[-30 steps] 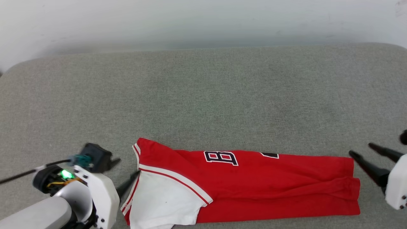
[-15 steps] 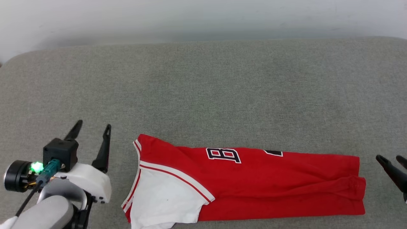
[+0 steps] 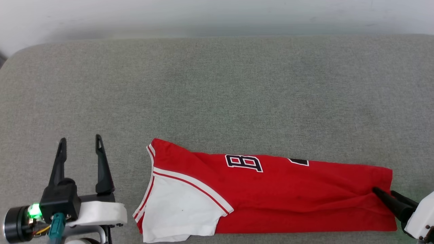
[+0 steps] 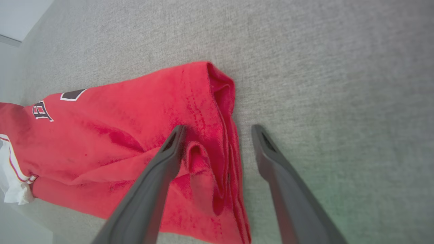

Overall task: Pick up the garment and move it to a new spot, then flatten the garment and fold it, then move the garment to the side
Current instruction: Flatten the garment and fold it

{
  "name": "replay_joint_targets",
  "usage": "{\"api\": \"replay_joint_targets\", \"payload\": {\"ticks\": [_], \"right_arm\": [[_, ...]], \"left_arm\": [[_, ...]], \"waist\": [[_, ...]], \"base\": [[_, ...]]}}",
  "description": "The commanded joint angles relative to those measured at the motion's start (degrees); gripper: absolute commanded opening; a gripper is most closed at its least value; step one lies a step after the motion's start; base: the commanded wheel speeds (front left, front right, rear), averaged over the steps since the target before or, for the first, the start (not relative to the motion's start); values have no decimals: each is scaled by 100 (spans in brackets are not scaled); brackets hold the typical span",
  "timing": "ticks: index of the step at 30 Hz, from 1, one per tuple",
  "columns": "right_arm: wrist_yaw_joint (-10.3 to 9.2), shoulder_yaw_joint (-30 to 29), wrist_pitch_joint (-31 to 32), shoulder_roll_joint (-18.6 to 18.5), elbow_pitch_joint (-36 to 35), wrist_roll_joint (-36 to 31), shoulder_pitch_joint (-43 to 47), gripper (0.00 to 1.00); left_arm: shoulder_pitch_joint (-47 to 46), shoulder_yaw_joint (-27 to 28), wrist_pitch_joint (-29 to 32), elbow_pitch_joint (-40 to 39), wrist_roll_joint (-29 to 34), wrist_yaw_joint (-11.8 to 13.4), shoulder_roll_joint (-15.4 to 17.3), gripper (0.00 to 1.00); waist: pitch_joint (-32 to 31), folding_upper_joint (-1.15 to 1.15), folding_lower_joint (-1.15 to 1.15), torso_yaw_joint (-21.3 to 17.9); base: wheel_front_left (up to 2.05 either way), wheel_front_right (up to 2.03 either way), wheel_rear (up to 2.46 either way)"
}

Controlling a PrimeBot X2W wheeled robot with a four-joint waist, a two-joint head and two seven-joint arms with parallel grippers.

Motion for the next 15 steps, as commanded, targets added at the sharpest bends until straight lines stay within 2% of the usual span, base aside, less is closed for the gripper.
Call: {"api": "replay_joint_targets", "payload": {"ticks": [1, 2, 3, 6, 8, 9, 15], "right_arm": [[-2, 114, 105, 99, 69, 77, 7, 100], [-2, 187, 161, 113, 85, 90, 19, 100], [-2, 187, 161, 113, 85, 90, 19, 100], [-2, 366, 264, 176, 156, 162, 7, 100], [-2, 592, 408, 271, 230, 208, -52, 100], [-2, 592, 408, 271, 230, 208, -52, 100], [7, 963, 721, 473, 288, 369, -94, 100]], "left_arm": [[254, 280, -25, -61, 413, -51, -264, 100], [370, 395, -24, -77, 575, -107, -410, 100], [370, 395, -24, -77, 575, -107, -410, 100], [585, 638, -20, -122, 1184, -268, -716, 100], [738, 805, -20, -136, 1562, -358, -1104, 100], [738, 805, -20, -136, 1562, -358, -1104, 100], [935, 1129, -20, -184, 2152, -509, -1660, 100]], "waist": [[17, 0, 0, 19], [22, 0, 0, 31], [22, 0, 0, 31], [25, 0, 0, 62], [26, 0, 0, 90], [26, 0, 0, 90], [-19, 0, 0, 149]], "base": [[0, 0, 0], [0, 0, 0], [0, 0, 0], [0, 0, 0], [0, 0, 0], [0, 0, 0], [0, 0, 0]]}}
